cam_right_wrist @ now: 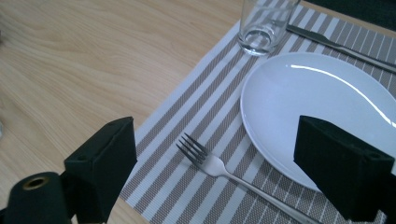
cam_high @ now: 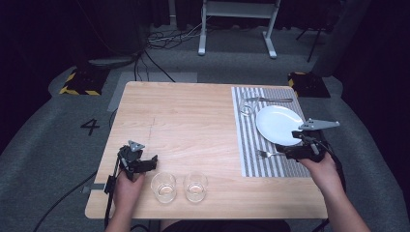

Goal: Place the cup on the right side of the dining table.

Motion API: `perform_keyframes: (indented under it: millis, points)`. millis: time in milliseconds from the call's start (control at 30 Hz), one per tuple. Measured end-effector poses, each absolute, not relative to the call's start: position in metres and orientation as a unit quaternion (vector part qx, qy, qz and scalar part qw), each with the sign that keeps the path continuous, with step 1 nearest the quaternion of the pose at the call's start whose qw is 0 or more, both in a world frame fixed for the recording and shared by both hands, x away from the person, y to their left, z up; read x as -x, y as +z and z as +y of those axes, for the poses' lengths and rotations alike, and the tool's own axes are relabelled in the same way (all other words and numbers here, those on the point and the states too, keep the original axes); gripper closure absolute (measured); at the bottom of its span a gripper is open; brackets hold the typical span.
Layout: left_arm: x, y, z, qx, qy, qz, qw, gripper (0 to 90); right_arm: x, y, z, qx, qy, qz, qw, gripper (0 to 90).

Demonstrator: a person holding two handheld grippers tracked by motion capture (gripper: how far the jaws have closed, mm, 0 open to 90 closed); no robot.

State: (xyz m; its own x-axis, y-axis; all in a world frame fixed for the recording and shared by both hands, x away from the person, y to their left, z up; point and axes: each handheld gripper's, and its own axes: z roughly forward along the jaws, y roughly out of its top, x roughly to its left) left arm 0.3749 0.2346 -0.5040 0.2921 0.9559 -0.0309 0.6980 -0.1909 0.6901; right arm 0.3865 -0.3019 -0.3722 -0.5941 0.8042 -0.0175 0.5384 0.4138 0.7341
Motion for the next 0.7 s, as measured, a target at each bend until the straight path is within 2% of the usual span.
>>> perform_keyframes:
  millis: [700]
  points:
    - [-0.375, -0.504, 0.235, -0.743, 0.209, 0.557, 0.308, 16.3, -0.357, -0.438, -0.326, -0.433, 0.340, 0.815, 0.182, 14.2]
